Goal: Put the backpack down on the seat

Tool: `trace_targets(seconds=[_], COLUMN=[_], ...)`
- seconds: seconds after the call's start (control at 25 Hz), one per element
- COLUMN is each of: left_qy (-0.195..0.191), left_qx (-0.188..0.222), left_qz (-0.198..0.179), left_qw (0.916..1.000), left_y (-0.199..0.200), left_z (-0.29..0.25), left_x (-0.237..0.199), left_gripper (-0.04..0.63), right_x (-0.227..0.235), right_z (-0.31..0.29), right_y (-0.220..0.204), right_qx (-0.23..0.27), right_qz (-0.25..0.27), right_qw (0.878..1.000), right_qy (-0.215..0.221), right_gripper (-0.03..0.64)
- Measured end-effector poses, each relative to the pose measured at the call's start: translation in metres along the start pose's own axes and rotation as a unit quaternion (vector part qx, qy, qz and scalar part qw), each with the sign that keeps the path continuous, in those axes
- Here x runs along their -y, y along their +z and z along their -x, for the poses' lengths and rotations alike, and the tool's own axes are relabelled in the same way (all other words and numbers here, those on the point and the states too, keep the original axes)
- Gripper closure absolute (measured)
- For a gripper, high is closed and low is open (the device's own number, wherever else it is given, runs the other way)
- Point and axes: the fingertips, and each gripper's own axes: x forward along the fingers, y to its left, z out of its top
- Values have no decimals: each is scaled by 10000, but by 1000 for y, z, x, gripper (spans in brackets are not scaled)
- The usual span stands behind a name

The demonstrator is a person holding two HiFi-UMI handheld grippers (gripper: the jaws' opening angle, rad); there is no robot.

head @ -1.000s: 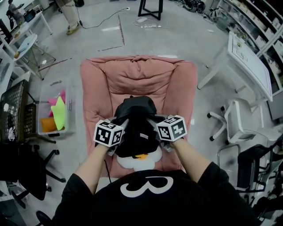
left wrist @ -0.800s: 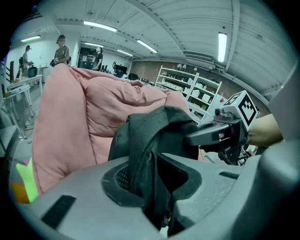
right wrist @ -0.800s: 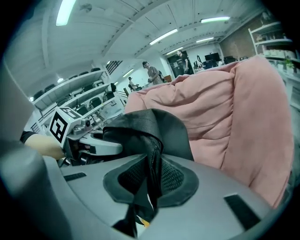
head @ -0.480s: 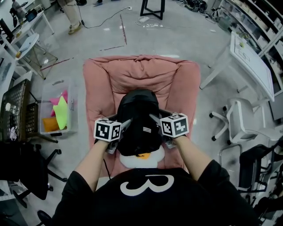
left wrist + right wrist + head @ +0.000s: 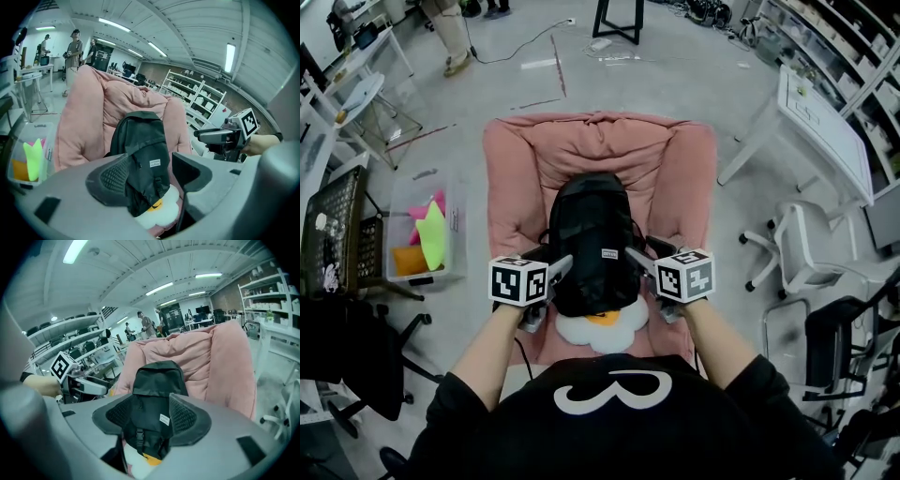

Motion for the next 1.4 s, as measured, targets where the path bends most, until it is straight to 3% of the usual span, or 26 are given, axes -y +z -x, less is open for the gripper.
trace_targets(seconds=[0.2, 0.36, 0.48, 0.56, 0.68, 0.88, 1.4], left_qy=[-346, -1059, -1351, -1417, -1477, -1342, -1549], left_qx=[367, 688, 993, 1206, 1348, 1421, 1153], left_qz=[68, 185, 103, 21, -179, -829, -1172], left_qw=[9987, 9918, 9858, 9825, 9796, 9772, 9742], left_y=[1, -9, -16, -18, -21, -32, -70], left_z=[54, 102, 134, 152, 172, 191, 202], left_x=[45, 100, 132, 146, 161, 176, 193], left_gripper=[327, 346, 451, 546, 588, 589, 589], right_x=[-59, -102, -132, -148, -167, -195, -205], right_z=[55, 95, 126, 144, 164, 181, 196], right_y=[2, -6, -11, -13, -14, -29, -74], right_qx=[468, 729, 1039, 1254, 1508, 1567, 1541], right_qz=[339, 336, 290, -37, -291, 219, 184], right_qw=[9974, 9954, 9915, 9870, 9801, 9792, 9832], right_qy=[432, 523, 729, 1007, 1261, 1271, 965], right_gripper=[383, 496, 592, 600, 610, 613, 614])
